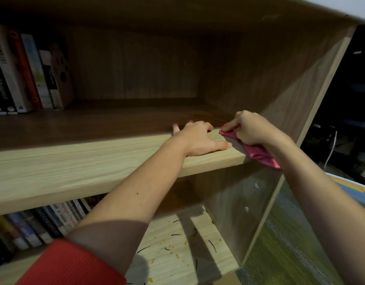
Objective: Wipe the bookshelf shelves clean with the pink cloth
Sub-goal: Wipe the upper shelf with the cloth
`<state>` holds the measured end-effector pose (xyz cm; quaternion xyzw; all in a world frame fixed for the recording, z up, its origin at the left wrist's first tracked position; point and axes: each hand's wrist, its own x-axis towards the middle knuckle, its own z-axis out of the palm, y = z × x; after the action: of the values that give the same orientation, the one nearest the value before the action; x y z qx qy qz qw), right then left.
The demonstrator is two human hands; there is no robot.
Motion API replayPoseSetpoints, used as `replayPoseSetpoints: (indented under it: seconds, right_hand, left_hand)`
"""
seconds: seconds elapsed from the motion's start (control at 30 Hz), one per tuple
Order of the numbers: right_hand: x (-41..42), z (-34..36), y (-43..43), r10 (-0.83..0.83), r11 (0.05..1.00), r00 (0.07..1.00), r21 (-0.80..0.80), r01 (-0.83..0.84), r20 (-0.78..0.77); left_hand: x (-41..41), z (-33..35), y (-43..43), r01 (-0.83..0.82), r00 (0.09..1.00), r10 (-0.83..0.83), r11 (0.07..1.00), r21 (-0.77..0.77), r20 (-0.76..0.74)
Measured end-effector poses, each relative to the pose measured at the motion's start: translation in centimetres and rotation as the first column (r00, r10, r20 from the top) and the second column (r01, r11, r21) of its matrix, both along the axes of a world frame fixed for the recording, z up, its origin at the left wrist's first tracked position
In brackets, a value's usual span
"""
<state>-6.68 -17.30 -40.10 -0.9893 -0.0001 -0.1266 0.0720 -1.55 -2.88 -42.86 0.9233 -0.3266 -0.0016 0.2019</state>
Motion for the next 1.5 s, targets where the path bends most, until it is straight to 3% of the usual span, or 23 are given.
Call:
replayPoseSetpoints:
  seconds: [0.07, 0.2, 0.37, 0.47, 0.6, 0.7, 0.8, 0.97, 1.17, 1.3, 1.4, 1.5]
  right_hand:
    - [0.3, -0.4, 0.6, 0.035, 0.999, 0.999, -0.029, -0.035, 0.011]
    - [-0.5, -0.2, -0.8, 0.011, 0.998, 0.999, 0.06, -0.008, -0.043]
    - [0.4, -0.5, -0.2, 0.013, 0.999, 1.0, -0.033, -0.013, -0.009]
    - [0.3, -1.2, -0.2, 0.017, 0.998, 1.0, 0.069, -0.016, -0.005]
    - [0.4, -0.9, 0.1, -0.067, 0.996, 0.998, 0.059, 0.066, 0.014]
    - [-0.6, -0.9, 0.8, -0.039, 0.998, 0.999, 0.04, 0.038, 0.015]
    - [-1.4, -0.5, 1.1, -0.035, 0.989, 0.999, 0.143, 0.036, -0.007]
    - [-1.5, -0.7, 4.1, -0.128, 0.976, 0.992, 0.18, 0.126, 0.001]
    - [-7.5, -2.8, 9.2, 0.044, 0.957, 0.987, 0.277, -0.086, 0.156]
    - [-10.7, -4.0, 9.8, 0.198, 0.908, 0.968, 0.344, -0.24, 0.153]
    - [-9.4, -3.1, 7.8, 0.028, 0.865, 0.957, 0.473, -0.169, 0.29]
    - [-6.0, -1.6, 5.0, -0.134, 0.903, 0.945, 0.43, -0.008, 0.3]
  left_hand:
    - [0.0, 0.0, 0.0, 0.006, 1.0, -0.006, 1.0, 0.006, 0.012]
    - [0.0, 0.0, 0.1, 0.004, 1.0, -0.004, 1.0, 0.008, 0.007]
    - [0.0, -0.1, 0.0, -0.006, 1.0, 0.006, 1.0, 0.01, 0.015]
    - [-0.2, 0.1, 0.2, -0.005, 1.0, 0.005, 1.0, 0.0, -0.002]
    - [-0.8, 0.4, 0.5, -0.015, 0.999, 0.012, 0.993, -0.12, -0.031]
    - [-1.8, 0.6, 1.9, -0.055, 0.998, 0.063, 0.974, -0.222, 0.029]
    - [-2.8, 1.2, 5.0, -0.09, 0.981, 0.114, 0.984, -0.155, 0.155]
    - [-4.4, 1.6, 8.4, -0.175, 0.962, 0.194, 0.979, -0.108, 0.193]
    - [-5.2, -0.2, 7.7, -0.218, 0.958, 0.238, 0.967, -0.136, 0.162]
    - [-5.1, -0.6, 7.7, -0.254, 0.949, 0.287, 0.942, -0.221, 0.129]
    - [-5.2, -0.6, 7.7, -0.26, 0.947, 0.299, 0.926, -0.275, 0.113]
    - [-5.3, -0.6, 7.7, -0.252, 0.953, 0.293, 0.911, -0.327, 0.082]
